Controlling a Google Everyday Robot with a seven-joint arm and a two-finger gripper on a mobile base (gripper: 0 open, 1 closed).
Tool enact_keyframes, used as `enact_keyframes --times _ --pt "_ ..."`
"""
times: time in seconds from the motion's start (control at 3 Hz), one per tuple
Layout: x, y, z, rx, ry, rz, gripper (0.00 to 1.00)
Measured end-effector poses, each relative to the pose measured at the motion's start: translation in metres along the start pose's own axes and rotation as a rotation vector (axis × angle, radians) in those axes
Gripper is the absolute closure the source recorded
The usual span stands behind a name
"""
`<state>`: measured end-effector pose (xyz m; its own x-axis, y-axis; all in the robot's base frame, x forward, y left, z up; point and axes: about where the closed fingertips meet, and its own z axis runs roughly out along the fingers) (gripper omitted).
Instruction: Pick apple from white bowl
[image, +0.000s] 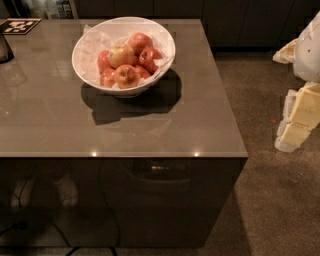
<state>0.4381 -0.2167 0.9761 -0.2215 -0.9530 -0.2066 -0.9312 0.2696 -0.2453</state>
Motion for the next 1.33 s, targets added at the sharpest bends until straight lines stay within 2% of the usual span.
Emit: enact_keyframes --times 0.67,1.0,1.33 --pt "-0.008 -0.006 -0.003 -0.008 0.013 0.016 0.00" --pt "-0.022 -0.022 -0.007 -0.024 0.032 0.036 0.00" --pt "-0.057 -0.058 -0.023 0.004 0.001 0.024 0.00"
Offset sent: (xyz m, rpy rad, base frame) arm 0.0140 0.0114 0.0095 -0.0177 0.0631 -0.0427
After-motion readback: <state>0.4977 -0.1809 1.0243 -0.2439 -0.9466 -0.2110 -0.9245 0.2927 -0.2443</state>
